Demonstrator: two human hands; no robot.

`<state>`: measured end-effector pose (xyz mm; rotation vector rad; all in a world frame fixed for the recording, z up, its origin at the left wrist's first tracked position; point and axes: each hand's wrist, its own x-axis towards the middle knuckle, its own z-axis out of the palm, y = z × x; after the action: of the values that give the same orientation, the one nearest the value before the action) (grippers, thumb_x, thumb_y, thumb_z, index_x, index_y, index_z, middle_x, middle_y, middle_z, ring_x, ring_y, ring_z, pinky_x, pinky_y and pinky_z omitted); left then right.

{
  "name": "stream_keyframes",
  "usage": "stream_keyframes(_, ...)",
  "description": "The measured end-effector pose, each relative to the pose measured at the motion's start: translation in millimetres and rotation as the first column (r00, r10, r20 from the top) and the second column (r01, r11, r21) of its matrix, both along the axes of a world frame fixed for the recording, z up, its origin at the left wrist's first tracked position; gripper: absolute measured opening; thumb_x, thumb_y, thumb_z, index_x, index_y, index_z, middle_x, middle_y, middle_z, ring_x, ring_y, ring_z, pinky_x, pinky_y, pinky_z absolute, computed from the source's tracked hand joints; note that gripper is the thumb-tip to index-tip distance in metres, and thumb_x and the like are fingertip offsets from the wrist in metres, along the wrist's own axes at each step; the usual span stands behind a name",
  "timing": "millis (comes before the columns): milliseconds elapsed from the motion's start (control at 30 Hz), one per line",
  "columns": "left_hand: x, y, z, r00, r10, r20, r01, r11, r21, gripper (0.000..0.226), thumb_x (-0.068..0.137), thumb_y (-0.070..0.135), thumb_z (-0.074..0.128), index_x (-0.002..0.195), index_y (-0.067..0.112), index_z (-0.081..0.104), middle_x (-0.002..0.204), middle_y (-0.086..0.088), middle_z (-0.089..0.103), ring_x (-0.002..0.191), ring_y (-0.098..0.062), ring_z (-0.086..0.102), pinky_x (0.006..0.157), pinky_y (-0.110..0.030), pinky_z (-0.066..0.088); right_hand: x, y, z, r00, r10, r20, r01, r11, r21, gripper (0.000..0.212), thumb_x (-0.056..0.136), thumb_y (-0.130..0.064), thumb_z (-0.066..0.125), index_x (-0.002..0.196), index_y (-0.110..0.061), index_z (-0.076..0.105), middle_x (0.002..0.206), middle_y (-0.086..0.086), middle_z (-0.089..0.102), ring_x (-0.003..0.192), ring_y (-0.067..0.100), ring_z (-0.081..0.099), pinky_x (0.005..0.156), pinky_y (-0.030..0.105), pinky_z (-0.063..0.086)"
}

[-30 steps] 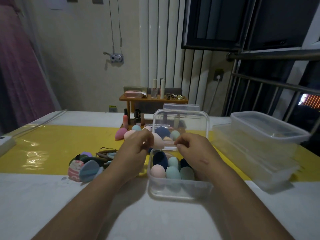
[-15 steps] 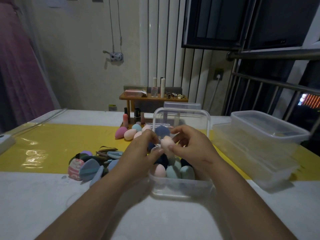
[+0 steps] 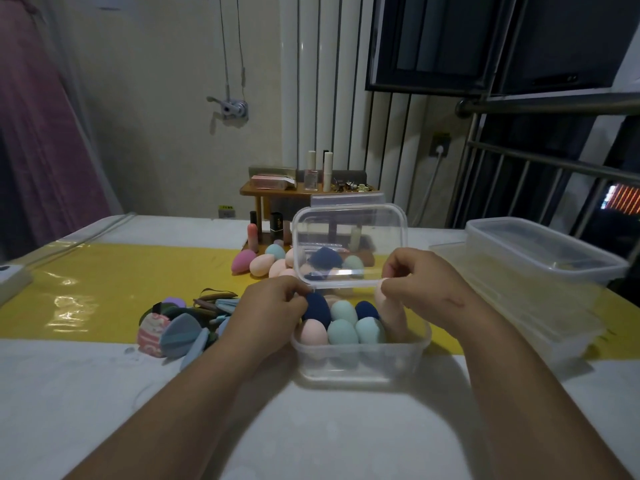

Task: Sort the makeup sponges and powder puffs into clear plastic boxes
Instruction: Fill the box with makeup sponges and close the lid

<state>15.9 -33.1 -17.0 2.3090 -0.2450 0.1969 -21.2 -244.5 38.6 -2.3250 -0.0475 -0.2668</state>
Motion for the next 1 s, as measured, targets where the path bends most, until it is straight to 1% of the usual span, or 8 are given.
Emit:
stream_keyframes(133,1.5,1.1,-0.4,1.0,0.018,0.003,-0.018,1.0,0.007,0.029,0.094,0.017,0.051,0.114,0.03,0.068,0.081,0.019,0.058,0.076,-0.003,0.056,0.06,-0.024,0.045,0.0,0.7,-0.9,0.996,-0.034,-0.084,0.024,0.993,-0.113,0.013,0.074,-0.009,0.063,0.074,-0.022,0.062,0.079,0.0,0.062,0.073,0.019,0.055,0.059,0.029,0.044)
stream_keyframes(267,-0.6,-0.7,0.2,1.0,0.01,0.001,-0.01,1.0,0.017,0.029,0.094,0.018,0.052,0.115,0.031,0.067,0.083,0.015,0.06,0.077,-0.004,0.056,0.06,-0.025,0.046,-0.3,-1.2,0.2,0.98,-0.101,-0.169,0.057,0.968,-0.246,0.012,0.071,-0.009,0.063,0.065,-0.02,0.061,0.079,-0.001,0.061,0.075,0.019,0.057,0.06,0.03,0.046)
stream_keyframes(467,-2.2,-2.7,0.6,1.0,0.001,-0.014,-0.001,1.0,0.015,0.031,0.095,0.019,0.05,0.117,0.033,0.066,0.095,0.009,0.063,0.082,-0.006,0.057,0.078,-0.037,0.057,-0.8,-1.6,-0.1,0.945,-0.142,-0.294,0.021,0.925,-0.379,0.017,0.073,-0.009,0.071,0.065,-0.022,0.064,0.081,-0.001,0.065,0.078,0.018,0.06,0.06,0.024,0.047)
stream_keyframes(567,-2.7,-3.0,1.2,1.0,0.0,-0.017,0.0,1.0,0.01,0.031,0.094,0.019,0.051,0.117,0.032,0.066,0.095,0.009,0.062,0.083,-0.006,0.057,0.079,-0.037,0.057,-4.4,-2.4,3.6,0.934,-0.163,-0.317,0.011,0.901,-0.433,0.019,0.071,-0.014,0.078,0.066,-0.024,0.064,0.083,-0.001,0.065,0.077,0.018,0.059,0.057,0.023,0.043)
stream_keyframes(667,-3.2,-3.3,1.6,1.0,0.0,-0.023,0.0,1.0,0.006,0.031,0.095,0.018,0.05,0.117,0.033,0.066,0.098,0.008,0.063,0.083,-0.006,0.057,0.079,-0.037,0.057,-7.9,-0.9,6.6,0.926,-0.166,-0.338,-0.029,0.863,-0.504,0.02,0.076,-0.015,0.076,0.07,-0.027,0.061,0.088,-0.002,0.064,0.08,0.018,0.058,0.056,0.022,0.042)
stream_keyframes(733,-3.0,-3.3,1.5,1.0,0.005,-0.024,-0.005,1.0,0.005,0.031,0.094,0.018,0.051,0.117,0.033,0.066,0.097,0.008,0.063,0.084,-0.005,0.056,0.08,-0.037,0.057,-7.7,3.0,6.7,0.915,-0.18,-0.361,-0.052,0.836,-0.547,0.018,0.077,-0.015,0.074,0.076,-0.027,0.061,0.096,-0.002,0.065,0.087,0.019,0.061,0.064,0.023,0.048)
stream_keyframes(833,-3.3,-1.7,0.9,1.0,0.004,-0.02,-0.004,1.0,0.002,0.031,0.095,0.018,0.051,0.118,0.032,0.066,0.095,0.01,0.061,0.085,-0.005,0.056,0.077,-0.034,0.056,-5.9,8.5,5.9,0.891,-0.209,-0.404,-0.085,0.796,-0.6,0.018,0.076,-0.016,0.075,0.087,-0.026,0.066,0.105,0.0,0.066,0.095,0.023,0.064,0.082,0.033,0.057)
stream_keyframes(1000,-3.4,-2.0,0.6,1.0,-0.007,-0.021,0.007,1.0,0.008,0.031,0.096,0.018,0.051,0.119,0.031,0.065,0.094,0.011,0.059,0.085,-0.005,0.056,0.076,-0.031,0.054,-6.8,10.9,3.4,0.884,-0.193,-0.426,-0.116,0.792,-0.6,0.021,0.082,-0.018,0.068,0.102,-0.02,0.072,0.108,0.004,0.069,0.1,0.025,0.066,0.087,0.037,0.058)
